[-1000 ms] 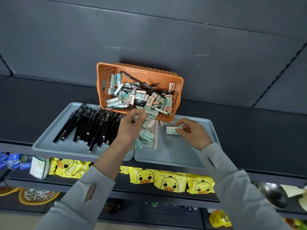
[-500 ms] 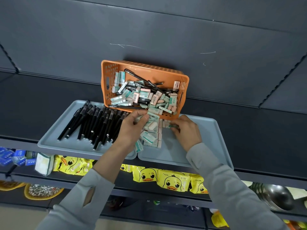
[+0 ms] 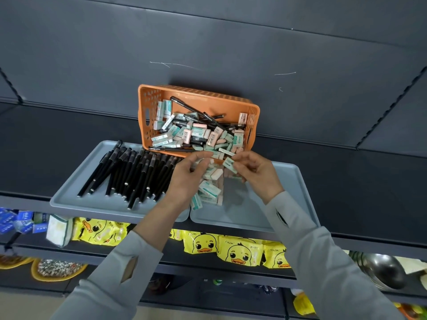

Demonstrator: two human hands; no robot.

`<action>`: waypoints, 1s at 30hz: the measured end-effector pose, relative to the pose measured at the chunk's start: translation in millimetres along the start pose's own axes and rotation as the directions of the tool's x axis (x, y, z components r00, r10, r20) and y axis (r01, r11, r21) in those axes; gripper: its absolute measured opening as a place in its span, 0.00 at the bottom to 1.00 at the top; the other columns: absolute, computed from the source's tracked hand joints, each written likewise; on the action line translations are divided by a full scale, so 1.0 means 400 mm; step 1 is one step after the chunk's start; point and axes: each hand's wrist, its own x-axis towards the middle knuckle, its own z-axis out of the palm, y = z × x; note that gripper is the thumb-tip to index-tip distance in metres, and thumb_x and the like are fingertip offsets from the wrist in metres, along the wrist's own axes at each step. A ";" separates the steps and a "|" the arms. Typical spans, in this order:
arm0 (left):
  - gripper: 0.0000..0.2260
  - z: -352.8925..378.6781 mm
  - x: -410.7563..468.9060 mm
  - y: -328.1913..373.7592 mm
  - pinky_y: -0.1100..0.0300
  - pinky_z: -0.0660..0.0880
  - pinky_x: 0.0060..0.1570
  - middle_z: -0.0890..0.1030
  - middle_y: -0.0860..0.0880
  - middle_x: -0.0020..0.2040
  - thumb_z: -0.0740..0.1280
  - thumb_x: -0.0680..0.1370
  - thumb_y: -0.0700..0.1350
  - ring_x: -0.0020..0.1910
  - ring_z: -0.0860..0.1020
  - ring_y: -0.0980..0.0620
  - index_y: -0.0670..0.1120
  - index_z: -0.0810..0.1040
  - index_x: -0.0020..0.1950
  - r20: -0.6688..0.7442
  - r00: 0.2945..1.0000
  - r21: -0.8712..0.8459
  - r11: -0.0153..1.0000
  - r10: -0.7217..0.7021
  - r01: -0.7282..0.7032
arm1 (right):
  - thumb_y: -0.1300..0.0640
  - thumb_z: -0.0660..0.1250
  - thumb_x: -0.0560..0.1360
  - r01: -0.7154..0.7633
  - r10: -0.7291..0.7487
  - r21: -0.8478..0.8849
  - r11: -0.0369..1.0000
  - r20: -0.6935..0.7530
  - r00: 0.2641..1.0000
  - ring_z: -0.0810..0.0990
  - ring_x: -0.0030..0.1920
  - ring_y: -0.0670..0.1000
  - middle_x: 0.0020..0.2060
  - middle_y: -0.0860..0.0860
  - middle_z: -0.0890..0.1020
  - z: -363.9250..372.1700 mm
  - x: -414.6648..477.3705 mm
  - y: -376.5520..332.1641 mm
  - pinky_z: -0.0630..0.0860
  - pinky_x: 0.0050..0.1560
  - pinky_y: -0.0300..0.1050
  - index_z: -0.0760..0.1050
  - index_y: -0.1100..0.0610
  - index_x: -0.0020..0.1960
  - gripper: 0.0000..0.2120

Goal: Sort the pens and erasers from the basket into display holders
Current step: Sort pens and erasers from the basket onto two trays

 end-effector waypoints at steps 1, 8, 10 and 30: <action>0.09 -0.006 0.003 -0.003 0.45 0.80 0.50 0.81 0.39 0.52 0.64 0.81 0.44 0.47 0.81 0.43 0.57 0.82 0.52 -0.004 1.000 0.004 1.000 -0.011 0.011 | 0.64 0.68 0.76 -0.017 0.017 -0.022 1.000 -0.006 1.000 0.78 0.34 0.43 0.39 0.51 0.83 -0.015 -0.001 0.008 0.74 0.35 0.36 0.79 0.52 0.49 0.07; 0.13 -0.017 0.003 -0.008 0.41 0.76 0.58 0.79 0.43 0.59 0.63 0.81 0.44 0.58 0.79 0.43 0.63 0.81 0.55 0.032 0.999 -0.004 0.999 -0.032 0.032 | 0.64 0.70 0.75 -0.146 0.109 -0.212 0.966 -0.179 0.978 0.78 0.36 0.47 0.38 0.50 0.82 -0.105 -0.009 0.045 0.74 0.39 0.37 0.81 0.57 0.50 0.06; 0.13 -0.010 -0.001 -0.002 0.52 0.80 0.52 0.79 0.45 0.55 0.62 0.82 0.43 0.51 0.81 0.50 0.58 0.80 0.59 0.049 0.999 -0.013 1.000 -0.024 0.024 | 0.60 0.70 0.74 -0.196 0.084 -0.369 0.909 -0.297 0.951 0.80 0.40 0.48 0.39 0.49 0.82 -0.146 -0.014 0.054 0.74 0.48 0.40 0.83 0.55 0.49 0.05; 0.10 0.069 -0.017 0.006 0.65 0.77 0.36 0.77 0.41 0.51 0.61 0.81 0.39 0.40 0.79 0.55 0.52 0.80 0.51 0.303 0.953 0.010 1.000 0.009 -0.013 | 0.60 0.65 0.79 -0.021 0.024 -0.042 0.999 0.065 0.998 0.81 0.47 0.51 0.51 0.52 0.83 -0.065 0.004 -0.012 0.80 0.48 0.45 0.80 0.55 0.56 0.08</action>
